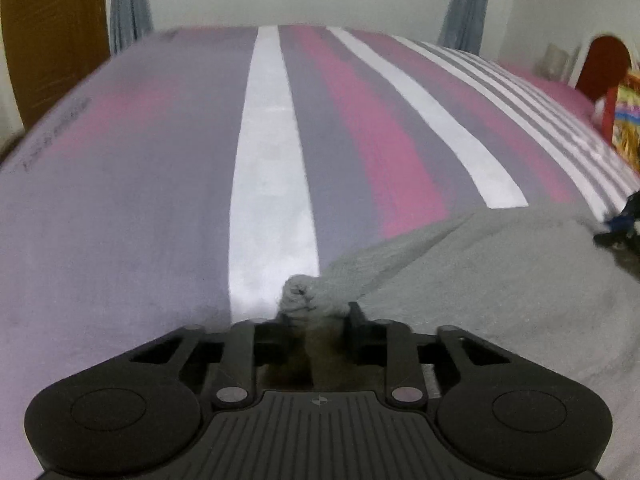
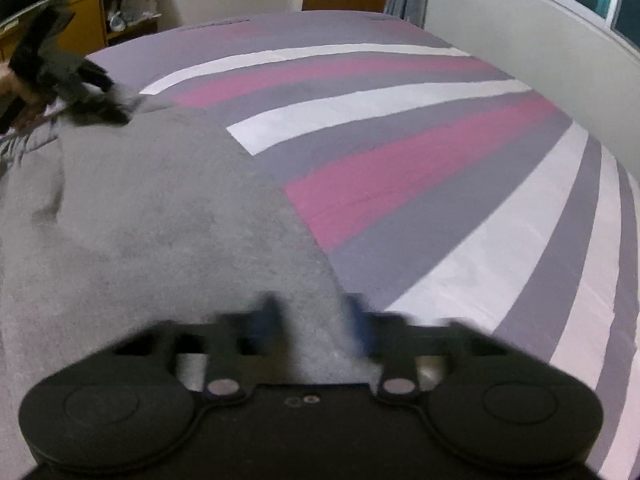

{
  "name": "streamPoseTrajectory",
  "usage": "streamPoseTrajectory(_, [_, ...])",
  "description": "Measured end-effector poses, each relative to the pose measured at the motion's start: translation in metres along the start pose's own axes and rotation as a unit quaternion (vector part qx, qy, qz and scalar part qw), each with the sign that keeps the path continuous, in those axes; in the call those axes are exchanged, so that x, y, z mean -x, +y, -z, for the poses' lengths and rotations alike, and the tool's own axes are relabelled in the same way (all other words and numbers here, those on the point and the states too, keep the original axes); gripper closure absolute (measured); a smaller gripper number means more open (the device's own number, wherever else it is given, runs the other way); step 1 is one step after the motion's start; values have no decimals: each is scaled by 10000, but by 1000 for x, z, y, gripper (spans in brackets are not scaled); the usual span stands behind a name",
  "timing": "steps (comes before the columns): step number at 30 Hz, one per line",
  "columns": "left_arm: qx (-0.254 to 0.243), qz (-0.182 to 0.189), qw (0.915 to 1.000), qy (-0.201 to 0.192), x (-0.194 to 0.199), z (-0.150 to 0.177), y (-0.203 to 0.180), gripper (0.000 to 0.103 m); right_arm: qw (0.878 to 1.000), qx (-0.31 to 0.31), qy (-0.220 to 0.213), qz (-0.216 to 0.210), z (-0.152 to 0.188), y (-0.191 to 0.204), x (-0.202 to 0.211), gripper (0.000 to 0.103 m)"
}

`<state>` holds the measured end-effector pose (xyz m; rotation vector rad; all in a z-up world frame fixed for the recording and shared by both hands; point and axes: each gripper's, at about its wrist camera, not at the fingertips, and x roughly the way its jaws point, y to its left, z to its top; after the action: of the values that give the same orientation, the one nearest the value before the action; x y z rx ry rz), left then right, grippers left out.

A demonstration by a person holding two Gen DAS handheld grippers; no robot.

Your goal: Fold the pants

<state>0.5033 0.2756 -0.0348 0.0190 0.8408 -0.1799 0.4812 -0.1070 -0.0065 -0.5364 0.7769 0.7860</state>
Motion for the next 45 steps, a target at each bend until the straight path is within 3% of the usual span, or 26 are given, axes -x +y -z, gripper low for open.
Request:
streamPoseTrajectory(3, [-137, -146, 9989, -432, 22, 2, -12, 84, 9986, 251, -152, 442, 1, 24, 16, 97])
streamPoseTrajectory(5, [-117, -91, 9969, -769, 48, 9, -11, 84, 9959, 310, -470, 709, 6, 36, 42, 97])
streamPoseTrajectory(7, [-265, -27, 9934, -1112, 82, 17, -11, 85, 9913, 429, -828, 929, 13, 57, 80, 97])
streamPoseTrajectory(9, [-341, 80, 9900, -1365, 113, 26, -14, 91, 9866, 609, -1086, 1050, 22, 80, 115, 97])
streamPoseTrajectory(14, [-372, 262, 9829, -1785, 186, 70, -28, 91, 9719, 1212, -1444, 1411, 60, 153, 197, 97])
streamPoseTrajectory(17, [-413, 205, 9858, -1612, 202, 112, -43, 91, 9651, 1472, -1494, 1568, 91, 204, 223, 97])
streamPoseTrajectory(19, [-324, 141, 9912, -1276, 196, 142, -50, 91, 9685, 1352, -1337, 1605, 113, 229, 221, 94])
streamPoseTrajectory(20, [-294, -6, 9942, -1035, 190, 158, -54, 91, 9728, 1212, -1198, 1571, 122, 236, 212, 92])
streamPoseTrajectory(22, [-152, -178, 9978, -622, 187, 186, -61, 91, 9821, 875, -900, 1403, 138, 252, 200, 77])
streamPoseTrajectory(23, [-34, -187, 9977, -646, 193, 196, -62, 79, 9856, 653, -781, 1347, 144, 257, 199, 72])
streamPoseTrajectory(25, [315, -232, 9957, -835, 211, 214, -59, 49, 9883, 108, -880, 1237, 152, 262, 210, 42])
streamPoseTrajectory(26, [509, -241, 9944, -897, 221, 220, -57, 24, 9880, -234, -999, 1152, 155, 261, 221, 37])
streamPoseTrajectory(27, [749, -298, 9924, -933, 229, 225, -57, 14, 9869, -629, -1112, 988, 160, 260, 234, 37])
streamPoseTrajectory(28, [1073, -223, 9880, -1085, 240, 231, -53, 14, 9846, -964, -1196, 831, 160, 251, 238, 39])
streamPoseTrajectory(30, [1763, 155, 9756, -1300, 253, 237, -47, 14, 9744, -1720, -1337, 551, 166, 238, 249, 39])
streamPoseTrajectory(32, [2575, 829, 9513, -1478, 253, 248, -38, 16, 9566, -2540, -1399, 295, 172, 212, 248, 40])
streamPoseTrajectory(34, [3294, 1465, 9195, -1567, 244, 255, -37, 29, 9263, -3502, -1388, 85, 180, 178, 238, 45])
streamPoseTrajectory(36, [3720, 1743, 8989, -1520, 232, 256, -36, 34, 8872, -4388, -1416, -131, 187, 153, 227, 45])
streamPoseTrajectory(38, [4013, 1720, 8902, -1297, 212, 254, -36, 36, 8650, -4814, -1411, -150, 193, 139, 215, 45])
streamPoseTrajectory(42, [4218, 1674, 8822, -1257, 193, 245, -36, 38, 8396, -5274, -1300, -76, 196, 114, 199, 46])
streamPoseTrajectory(44, [4223, 1619, 8840, -1187, 188, 241, -37, 43, 8357, -5349, -1245, 8, 194, 107, 190, 54])
streamPoseTrajectory(45, [4178, 1579, 8874, -1141, 187, 241, -39, 46, 8332, -5394, -1212, 61, 194, 103, 187, 64])
